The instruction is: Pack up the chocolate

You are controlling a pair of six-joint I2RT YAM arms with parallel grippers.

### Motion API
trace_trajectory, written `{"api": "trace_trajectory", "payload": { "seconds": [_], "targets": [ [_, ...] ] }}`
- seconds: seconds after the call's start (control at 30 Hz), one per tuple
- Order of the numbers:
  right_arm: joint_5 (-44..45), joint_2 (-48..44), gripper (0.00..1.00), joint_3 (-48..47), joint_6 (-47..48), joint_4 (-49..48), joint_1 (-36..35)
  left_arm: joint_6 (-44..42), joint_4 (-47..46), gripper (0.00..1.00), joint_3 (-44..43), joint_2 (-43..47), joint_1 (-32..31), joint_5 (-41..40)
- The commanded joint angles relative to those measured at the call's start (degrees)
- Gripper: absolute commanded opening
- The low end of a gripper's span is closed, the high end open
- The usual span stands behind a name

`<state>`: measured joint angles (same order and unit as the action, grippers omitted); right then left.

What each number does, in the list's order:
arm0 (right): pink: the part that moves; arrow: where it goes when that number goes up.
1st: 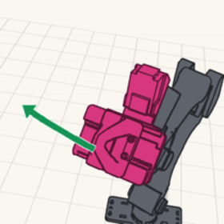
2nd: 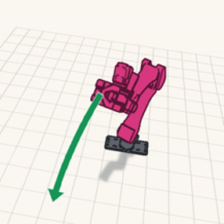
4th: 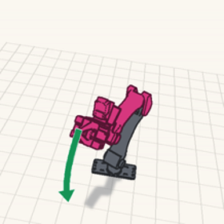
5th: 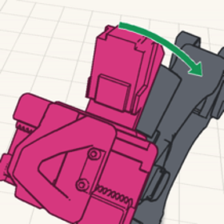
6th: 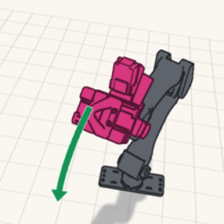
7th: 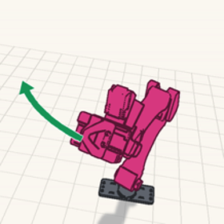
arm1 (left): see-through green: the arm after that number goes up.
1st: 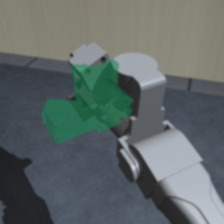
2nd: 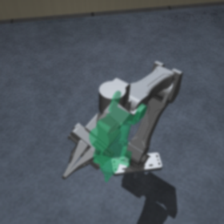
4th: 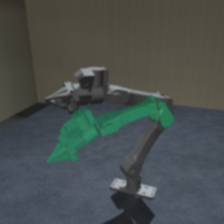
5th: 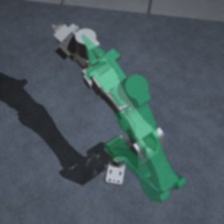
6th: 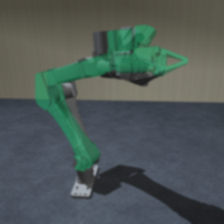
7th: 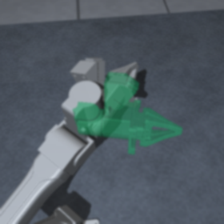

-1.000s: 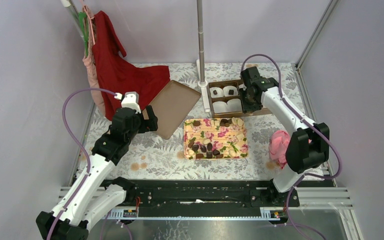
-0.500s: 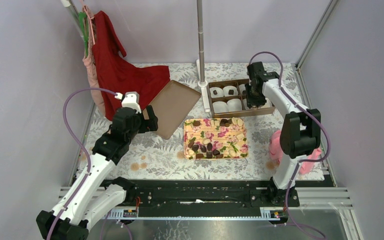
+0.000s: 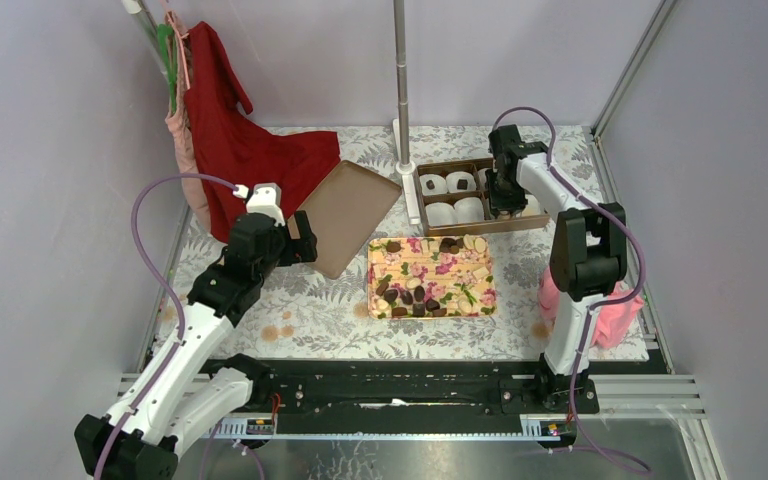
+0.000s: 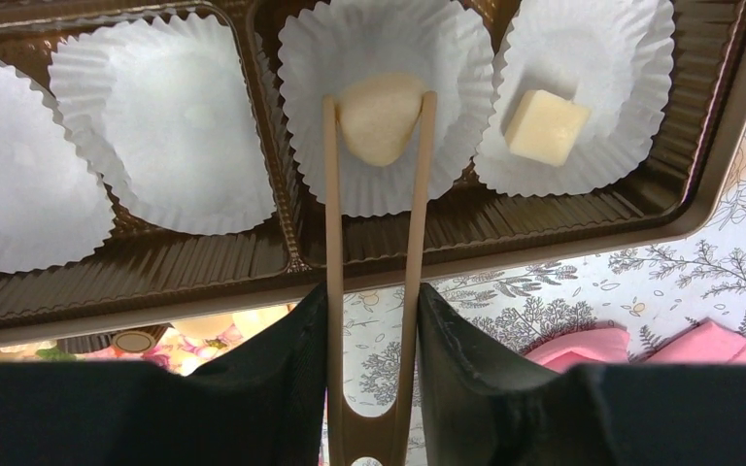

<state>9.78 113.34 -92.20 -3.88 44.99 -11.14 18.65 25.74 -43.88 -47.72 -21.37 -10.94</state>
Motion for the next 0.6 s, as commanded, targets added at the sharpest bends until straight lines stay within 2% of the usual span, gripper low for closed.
{"api": "trace_trajectory", "payload": {
  "seconds": [0.0,0.2,0.57],
  "targets": [
    [-0.1,1.0,0.41,-3.2,0.8,-0.1,0.4,-0.7,-2.7,0.99,0.2,-0.1,0.3,-0.1],
    [-0.7,0.2,0.44,-3.1,0.9,0.3,0.3,-0.7,-2.8,0.99,0.3,0.1,0.3,-0.2],
    [-1.4,-5.5,0.45,-1.5,0.3,1.4,0.2,-0.7,-2.7,0.99,0.4,1.0,0.3,-0.2]
  ]
}}
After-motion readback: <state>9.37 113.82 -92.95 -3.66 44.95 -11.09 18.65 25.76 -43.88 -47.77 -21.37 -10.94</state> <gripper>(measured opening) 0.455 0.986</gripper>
